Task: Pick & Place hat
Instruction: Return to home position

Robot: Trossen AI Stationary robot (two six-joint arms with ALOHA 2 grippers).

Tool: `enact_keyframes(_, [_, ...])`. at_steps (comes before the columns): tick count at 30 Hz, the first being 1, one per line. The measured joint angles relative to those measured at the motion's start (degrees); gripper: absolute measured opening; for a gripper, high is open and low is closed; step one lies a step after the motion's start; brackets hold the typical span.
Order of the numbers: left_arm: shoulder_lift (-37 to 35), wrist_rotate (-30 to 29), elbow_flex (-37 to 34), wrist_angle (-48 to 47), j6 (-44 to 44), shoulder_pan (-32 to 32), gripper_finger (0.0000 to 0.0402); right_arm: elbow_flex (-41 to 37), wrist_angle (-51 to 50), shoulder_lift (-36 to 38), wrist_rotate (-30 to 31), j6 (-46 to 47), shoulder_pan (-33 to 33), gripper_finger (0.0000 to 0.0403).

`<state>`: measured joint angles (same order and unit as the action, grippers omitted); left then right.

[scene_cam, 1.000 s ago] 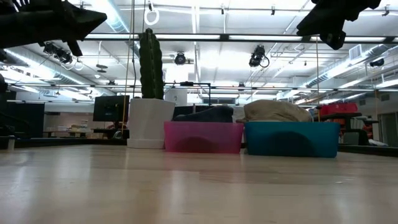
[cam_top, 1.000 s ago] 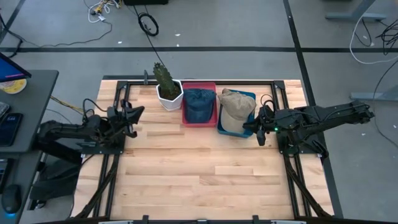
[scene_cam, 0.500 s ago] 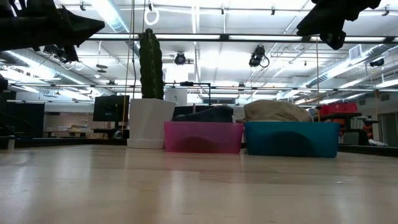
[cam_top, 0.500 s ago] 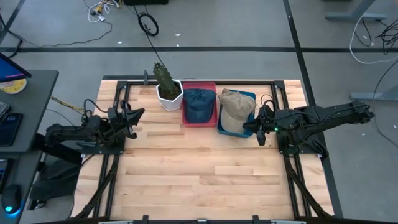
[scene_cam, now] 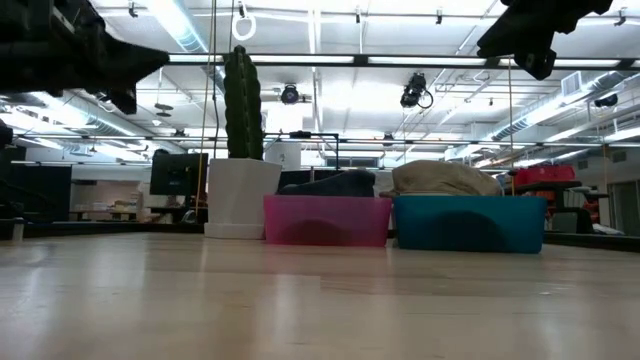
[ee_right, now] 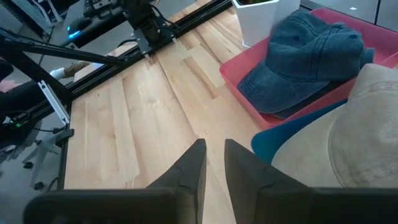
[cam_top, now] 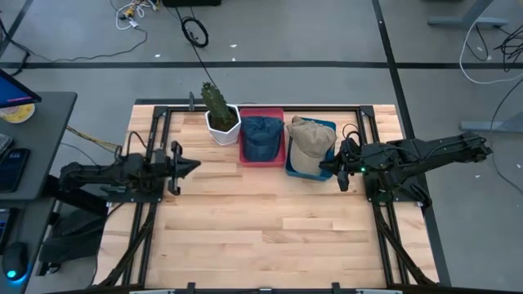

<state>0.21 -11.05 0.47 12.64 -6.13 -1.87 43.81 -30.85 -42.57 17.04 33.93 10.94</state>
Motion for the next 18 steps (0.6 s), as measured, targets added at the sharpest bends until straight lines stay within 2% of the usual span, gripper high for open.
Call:
enact_keyframes(4, [0.0,0.2,0.0,-4.4,-0.2,0.0,0.0002,0.0,0.0,0.0,0.0,0.0,0.0,0.0058])
enact_keyframes(7, [0.0,-2.6,0.0,-8.5,-0.3,0.0,0.0002,0.0,0.0,0.0,0.0,0.0,0.0,0.0058])
enact_keyframes(14, [0.0,-3.3,0.0,-9.5,2.5,0.0,0.0002,0.0,0.0,0.0,0.0,0.0,0.0,0.0058])
enact_keyframes(18, [0.0,-1.6,0.0,-10.0,2.8,0.0,0.0002,0.0,0.0,0.0,0.0,0.0,0.0,0.0058])
